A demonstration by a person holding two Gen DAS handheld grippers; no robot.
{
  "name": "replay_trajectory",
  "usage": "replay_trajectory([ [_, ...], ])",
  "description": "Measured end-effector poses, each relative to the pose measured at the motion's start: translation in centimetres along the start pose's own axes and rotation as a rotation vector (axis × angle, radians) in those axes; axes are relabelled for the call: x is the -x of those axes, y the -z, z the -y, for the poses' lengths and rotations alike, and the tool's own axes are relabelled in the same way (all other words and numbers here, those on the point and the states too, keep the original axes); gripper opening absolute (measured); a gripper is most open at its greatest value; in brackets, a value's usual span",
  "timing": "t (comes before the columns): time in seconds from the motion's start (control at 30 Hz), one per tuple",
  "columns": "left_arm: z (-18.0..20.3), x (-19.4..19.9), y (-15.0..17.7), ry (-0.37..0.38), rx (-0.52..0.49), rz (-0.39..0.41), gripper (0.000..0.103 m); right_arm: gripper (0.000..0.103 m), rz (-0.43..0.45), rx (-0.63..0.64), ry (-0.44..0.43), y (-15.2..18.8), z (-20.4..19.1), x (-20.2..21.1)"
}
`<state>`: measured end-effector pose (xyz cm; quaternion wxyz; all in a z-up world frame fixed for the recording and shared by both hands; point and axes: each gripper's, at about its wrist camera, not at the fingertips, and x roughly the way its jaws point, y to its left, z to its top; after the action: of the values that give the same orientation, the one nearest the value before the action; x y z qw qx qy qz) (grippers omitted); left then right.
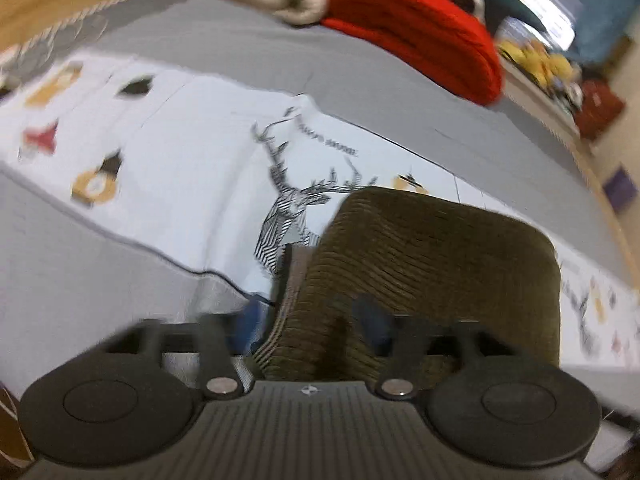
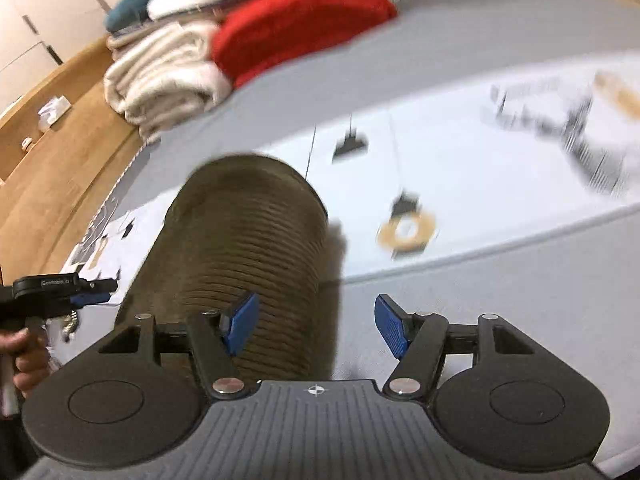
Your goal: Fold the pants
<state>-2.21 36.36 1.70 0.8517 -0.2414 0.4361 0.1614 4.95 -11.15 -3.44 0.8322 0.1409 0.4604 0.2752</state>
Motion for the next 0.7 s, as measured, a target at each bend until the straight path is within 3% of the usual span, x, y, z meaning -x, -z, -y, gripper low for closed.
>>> replay_trajectory([
  [0.03,-0.3,-0.4,-0.3,0.011,0.028,-0.018,0.089,0.066,-0.026,-0.017,-0.009,0.0,0.0,-0.8],
  [0.17,-0.4,-2.9,-0.7,-0.022,0.068,-0.115,0.089,0.073,-0.118,-0.074,-0.066,0.3,-0.2,-3.3],
  [0.3,0.6,-5.5,-0.3,-0.046,0.064,-0.219,0.094,0.081,-0.154,-0.115,-0.071,0.7,-0.8,-4.7],
  [0.57,2.3,-7.3,0.8,-0.078,0.025,-0.263,0.1,0.082,-0.201,-0.141,-0.074,0.7,-1.6,-6.9],
  [0.63,2.5,-7.3,0.9,-0.084,0.021,-0.264,0.1,0.08,-0.205,-0.125,-0.06,0.7,-2.0,-7.3],
  [0.7,2.7,-7.0,0.9,-0.084,0.012,-0.251,0.095,0.06,-0.197,-0.106,-0.062,0.6,-2.4,-7.4],
])
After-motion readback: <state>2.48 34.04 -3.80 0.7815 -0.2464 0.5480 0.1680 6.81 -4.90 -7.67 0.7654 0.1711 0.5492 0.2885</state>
